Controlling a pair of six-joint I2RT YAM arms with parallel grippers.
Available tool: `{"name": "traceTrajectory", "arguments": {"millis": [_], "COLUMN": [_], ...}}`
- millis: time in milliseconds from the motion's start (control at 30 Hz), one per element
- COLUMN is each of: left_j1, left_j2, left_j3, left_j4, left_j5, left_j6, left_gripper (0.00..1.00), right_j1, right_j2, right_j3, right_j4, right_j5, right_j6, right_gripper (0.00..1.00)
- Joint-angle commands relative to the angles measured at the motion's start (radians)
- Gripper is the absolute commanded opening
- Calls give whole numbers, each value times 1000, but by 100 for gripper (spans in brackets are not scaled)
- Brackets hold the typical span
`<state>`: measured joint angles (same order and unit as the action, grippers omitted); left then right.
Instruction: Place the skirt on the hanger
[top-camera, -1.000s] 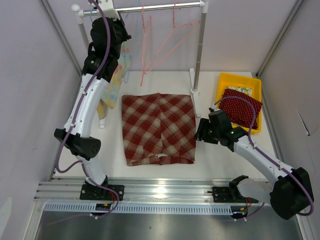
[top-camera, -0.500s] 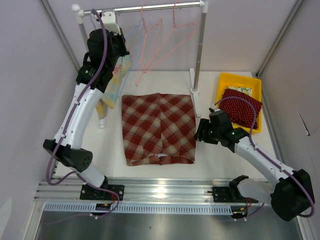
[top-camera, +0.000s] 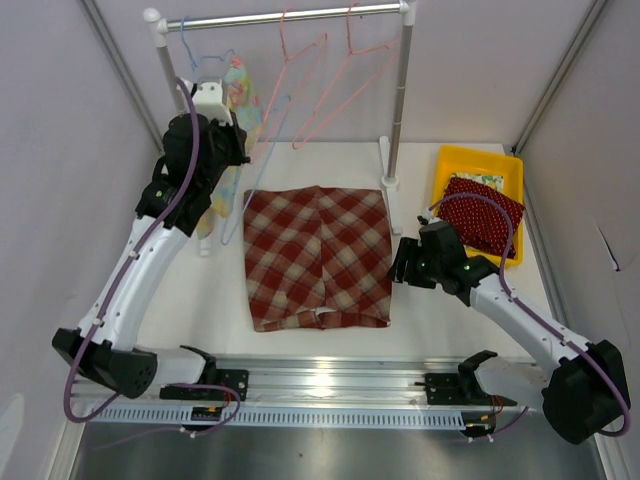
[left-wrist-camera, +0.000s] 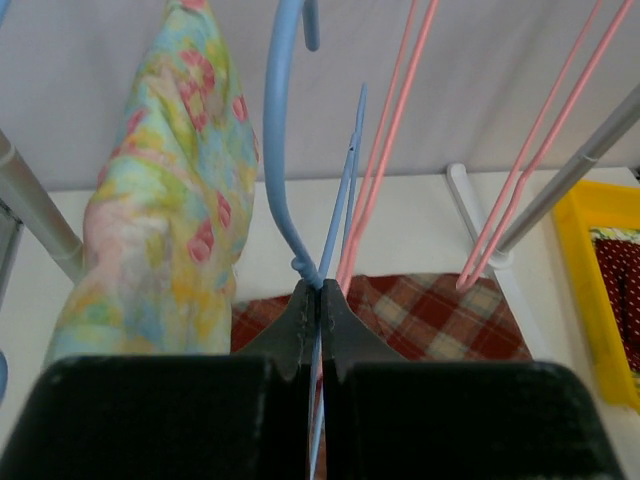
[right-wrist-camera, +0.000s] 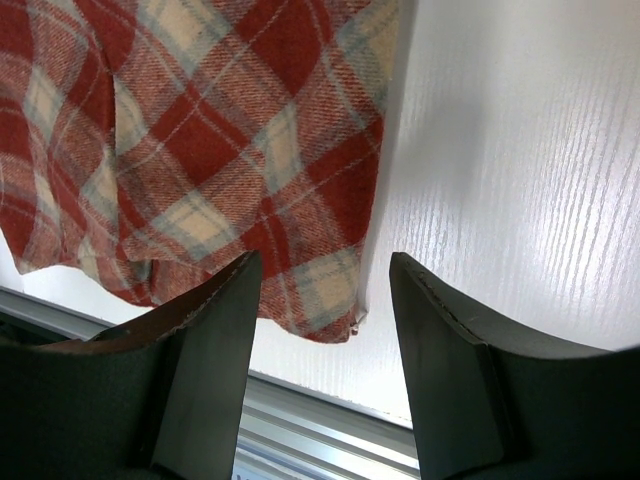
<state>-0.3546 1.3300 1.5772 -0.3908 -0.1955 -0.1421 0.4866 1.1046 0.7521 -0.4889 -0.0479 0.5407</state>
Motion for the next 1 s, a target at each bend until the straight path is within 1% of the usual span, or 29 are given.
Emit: {"name": "traceTrajectory", "arguments": {"millis": [0, 33, 133, 300, 433, 667, 733, 800, 833, 867, 967], "left_j1": [5, 5, 5, 5, 5, -10, -44, -104, -130, -183, -263], "left_j2": [-107, -123, -187, -247, -278, -417, -468, -501, -509, -515, -534], "left_j3": [-84, -156, -264, -377, -462, -654, -724, -770, -793, -816, -868], "left_j4": [44, 47, 69, 78, 81, 122, 153, 178, 182, 188, 205], "left_j5": [39, 31, 22, 24, 51, 154, 188, 215, 209, 203, 211], "left_j6": [-53, -56, -71, -111, -128, -214, -244, -261, -275, -280, -300], "left_gripper": [0, 0, 0, 0, 0, 0, 0, 0, 0, 0, 0], "right_j1": [-3, -5, -6, -6, -9, -8, -5, 0, 3, 13, 29], "right_j2": [-31, -34, -34, -25, -20, -78, -91, -112, -120, -133, -150], "right_j3": [16, 23, 36, 53, 61, 82, 99, 113, 128, 136, 167], "right_j4": [13, 12, 0, -16, -27, -85, -102, -131, -152, -164, -207], "right_j5": [-4, -1, 0, 6, 5, 11, -1, -9, -7, -6, 8], "right_j6": [-31, -34, -47, -62, -68, -79, -82, -88, -90, -91, -97], "right_gripper": [60, 60, 60, 60, 60, 60, 60, 59, 59, 59, 59]}}
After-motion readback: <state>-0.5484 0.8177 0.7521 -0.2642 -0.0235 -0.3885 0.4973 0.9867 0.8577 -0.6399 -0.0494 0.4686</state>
